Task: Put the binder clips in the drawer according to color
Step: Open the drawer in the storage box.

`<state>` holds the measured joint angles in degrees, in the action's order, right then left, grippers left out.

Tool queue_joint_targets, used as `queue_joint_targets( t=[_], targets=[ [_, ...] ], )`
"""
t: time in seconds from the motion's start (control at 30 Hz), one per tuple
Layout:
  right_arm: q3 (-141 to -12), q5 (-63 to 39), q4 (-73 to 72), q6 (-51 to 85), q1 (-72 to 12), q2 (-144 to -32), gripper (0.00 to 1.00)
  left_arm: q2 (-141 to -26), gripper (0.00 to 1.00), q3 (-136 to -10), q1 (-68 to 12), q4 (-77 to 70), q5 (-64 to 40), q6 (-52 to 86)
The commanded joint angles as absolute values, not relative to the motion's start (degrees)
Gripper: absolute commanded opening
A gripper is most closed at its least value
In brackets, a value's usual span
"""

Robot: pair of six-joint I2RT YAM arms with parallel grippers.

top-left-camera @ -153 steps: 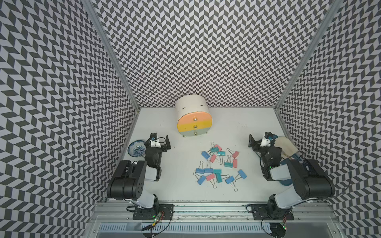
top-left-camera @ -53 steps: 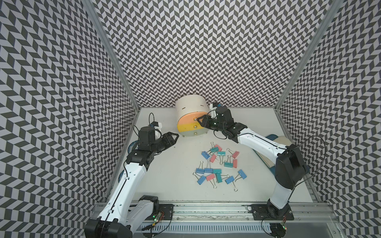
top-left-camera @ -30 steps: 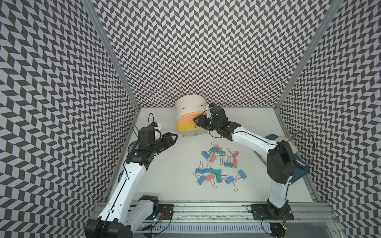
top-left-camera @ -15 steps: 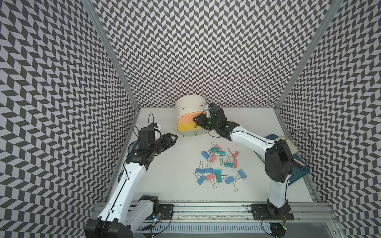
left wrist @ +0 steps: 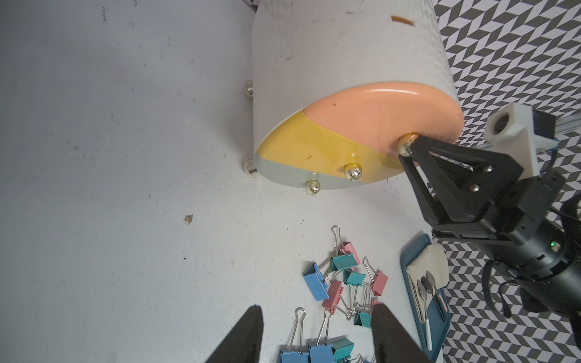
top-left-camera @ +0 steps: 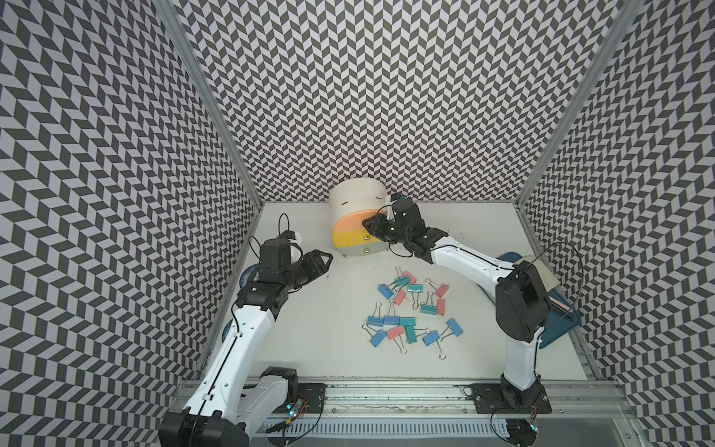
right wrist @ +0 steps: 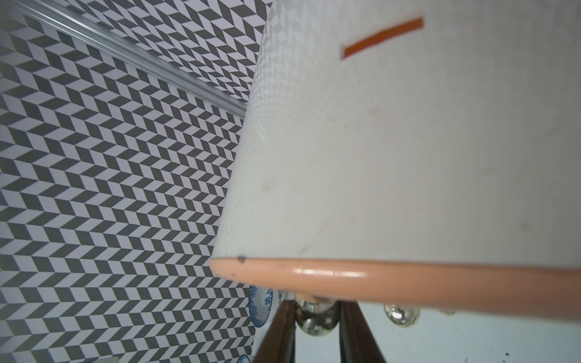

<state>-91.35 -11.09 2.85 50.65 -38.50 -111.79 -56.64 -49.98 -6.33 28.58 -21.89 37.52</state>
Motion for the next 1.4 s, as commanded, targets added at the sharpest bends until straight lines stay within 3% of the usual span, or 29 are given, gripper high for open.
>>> queue_joint_targets(
  t=[0.0, 1.13, 1.27, 1.37],
  targets=[
    [-91.8, -10.9, -0.5, 50.2, -39.3, -111.4, 0.19, -56.3, 0.59, -52.4, -6.0, 29.3, -20.9, 36.5],
    [-72.4, -12.2, -2.6, 51.2, -42.6, -95.9, 0.17, -54.6, 0.59, -53.1, -5.7, 29.7, -19.4, 37.6],
    [-72.1, -12.2, -3.0, 51.2, -42.7, -95.7, 0.19, -54.3, 0.59, -53.0, -5.7, 29.7, -19.3, 37.7],
    [-72.2, -12.0, -3.2, 50.9, -42.8, -95.6, 0.28, -54.3, 0.59, -53.0, -5.6, 29.7, -19.4, 37.7]
  ],
)
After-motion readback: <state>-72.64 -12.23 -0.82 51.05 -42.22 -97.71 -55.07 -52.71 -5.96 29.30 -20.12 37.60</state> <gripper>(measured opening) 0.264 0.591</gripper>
